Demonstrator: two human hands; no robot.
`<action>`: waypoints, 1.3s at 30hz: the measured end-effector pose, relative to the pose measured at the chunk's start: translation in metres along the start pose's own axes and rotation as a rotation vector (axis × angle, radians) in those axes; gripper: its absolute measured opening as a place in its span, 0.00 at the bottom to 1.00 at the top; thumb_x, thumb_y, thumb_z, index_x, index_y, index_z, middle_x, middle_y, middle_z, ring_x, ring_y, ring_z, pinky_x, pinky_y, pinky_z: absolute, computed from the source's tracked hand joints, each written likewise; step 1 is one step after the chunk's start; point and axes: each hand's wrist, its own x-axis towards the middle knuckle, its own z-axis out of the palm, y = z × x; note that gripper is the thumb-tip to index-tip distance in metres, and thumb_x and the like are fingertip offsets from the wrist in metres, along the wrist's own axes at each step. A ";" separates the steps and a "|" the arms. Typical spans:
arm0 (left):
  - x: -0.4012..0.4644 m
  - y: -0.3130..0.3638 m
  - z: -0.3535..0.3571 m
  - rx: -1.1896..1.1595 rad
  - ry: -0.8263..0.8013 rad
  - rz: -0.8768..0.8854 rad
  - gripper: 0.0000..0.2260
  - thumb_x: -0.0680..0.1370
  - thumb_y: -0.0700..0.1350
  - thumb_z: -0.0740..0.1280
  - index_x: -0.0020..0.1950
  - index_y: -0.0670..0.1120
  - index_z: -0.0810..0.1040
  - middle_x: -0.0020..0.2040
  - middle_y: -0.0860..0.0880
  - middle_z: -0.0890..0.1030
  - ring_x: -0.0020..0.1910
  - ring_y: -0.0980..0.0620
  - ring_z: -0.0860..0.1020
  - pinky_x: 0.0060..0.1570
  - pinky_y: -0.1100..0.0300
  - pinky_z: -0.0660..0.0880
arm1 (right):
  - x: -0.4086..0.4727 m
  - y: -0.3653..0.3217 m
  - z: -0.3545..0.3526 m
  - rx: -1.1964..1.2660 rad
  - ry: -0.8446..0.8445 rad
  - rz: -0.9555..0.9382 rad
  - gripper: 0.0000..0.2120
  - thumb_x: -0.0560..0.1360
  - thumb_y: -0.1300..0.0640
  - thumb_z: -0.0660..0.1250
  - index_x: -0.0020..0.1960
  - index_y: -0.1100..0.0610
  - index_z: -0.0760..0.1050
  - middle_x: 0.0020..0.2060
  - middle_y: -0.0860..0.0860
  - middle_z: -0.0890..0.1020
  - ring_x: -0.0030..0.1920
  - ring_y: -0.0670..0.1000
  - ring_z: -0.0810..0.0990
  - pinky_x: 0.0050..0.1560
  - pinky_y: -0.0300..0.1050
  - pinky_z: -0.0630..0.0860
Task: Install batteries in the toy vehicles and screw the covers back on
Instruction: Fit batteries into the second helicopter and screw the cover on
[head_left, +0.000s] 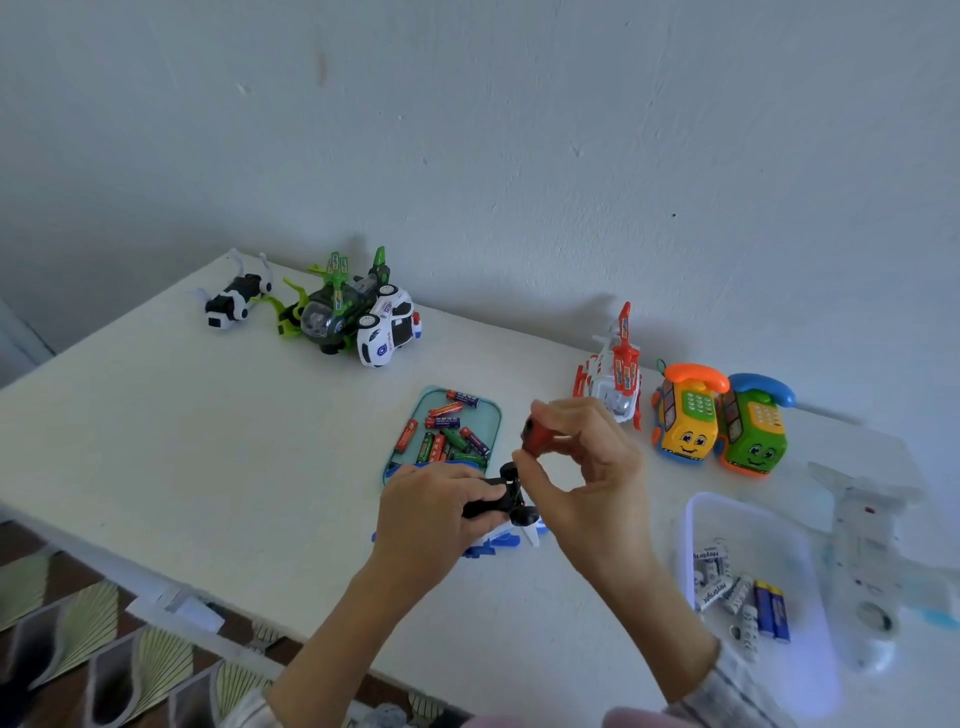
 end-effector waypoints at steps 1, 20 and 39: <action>0.000 -0.001 0.000 0.000 -0.001 0.001 0.12 0.63 0.56 0.80 0.43 0.54 0.86 0.36 0.57 0.84 0.34 0.57 0.81 0.33 0.60 0.75 | -0.001 -0.001 -0.001 0.033 -0.034 0.033 0.18 0.69 0.70 0.72 0.54 0.53 0.76 0.50 0.52 0.79 0.51 0.50 0.81 0.49 0.39 0.79; -0.001 0.004 -0.005 -0.131 0.019 -0.047 0.16 0.69 0.64 0.63 0.42 0.56 0.85 0.36 0.60 0.82 0.32 0.59 0.79 0.30 0.59 0.72 | -0.009 0.088 -0.043 -0.210 0.132 0.810 0.15 0.70 0.62 0.74 0.53 0.54 0.73 0.36 0.54 0.80 0.31 0.53 0.80 0.33 0.47 0.78; 0.019 0.008 -0.010 -0.462 -0.203 -0.327 0.07 0.67 0.55 0.77 0.44 0.62 0.84 0.38 0.65 0.82 0.39 0.61 0.80 0.35 0.68 0.73 | -0.022 0.115 -0.045 -0.710 -0.392 0.791 0.21 0.75 0.54 0.67 0.66 0.53 0.67 0.60 0.52 0.70 0.61 0.52 0.68 0.53 0.41 0.69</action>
